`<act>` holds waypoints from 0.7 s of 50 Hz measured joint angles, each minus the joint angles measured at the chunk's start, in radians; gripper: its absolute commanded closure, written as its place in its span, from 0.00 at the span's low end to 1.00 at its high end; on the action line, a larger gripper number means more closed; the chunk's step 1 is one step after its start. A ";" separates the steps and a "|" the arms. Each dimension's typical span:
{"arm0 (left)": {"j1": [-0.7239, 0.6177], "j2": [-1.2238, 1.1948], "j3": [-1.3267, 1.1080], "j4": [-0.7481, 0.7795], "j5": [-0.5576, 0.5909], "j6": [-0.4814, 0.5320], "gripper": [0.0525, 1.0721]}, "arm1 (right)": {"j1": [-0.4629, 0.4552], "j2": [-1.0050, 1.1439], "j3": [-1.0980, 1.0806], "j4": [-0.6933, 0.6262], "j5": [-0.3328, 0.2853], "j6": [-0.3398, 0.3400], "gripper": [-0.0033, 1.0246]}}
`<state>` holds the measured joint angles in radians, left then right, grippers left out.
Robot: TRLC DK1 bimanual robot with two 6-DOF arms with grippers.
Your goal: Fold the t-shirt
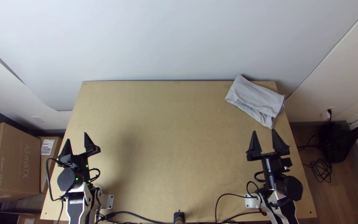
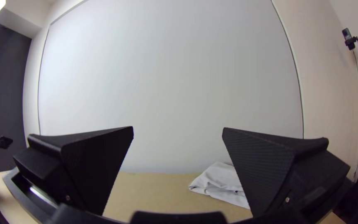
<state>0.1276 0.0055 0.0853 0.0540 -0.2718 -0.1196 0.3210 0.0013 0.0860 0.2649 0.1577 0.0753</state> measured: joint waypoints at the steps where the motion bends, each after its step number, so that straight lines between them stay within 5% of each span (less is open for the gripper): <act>1: -0.003 0.000 -0.010 0.007 0.000 0.000 0.05 | 0.000 0.000 -0.014 0.009 -0.002 -0.008 0.04; 16: -0.011 0.000 -0.042 0.008 0.007 -0.011 0.05 | 0.026 0.000 -0.074 -0.232 -0.022 -0.074 0.04; 35: -0.006 0.000 -0.042 0.008 0.008 -0.011 0.05 | 0.017 0.000 -0.074 -0.237 -0.027 -0.077 0.04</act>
<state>0.1211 0.0055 0.0429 0.0620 -0.2642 -0.1307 0.3378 0.0013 0.0120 0.0280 0.1307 -0.0013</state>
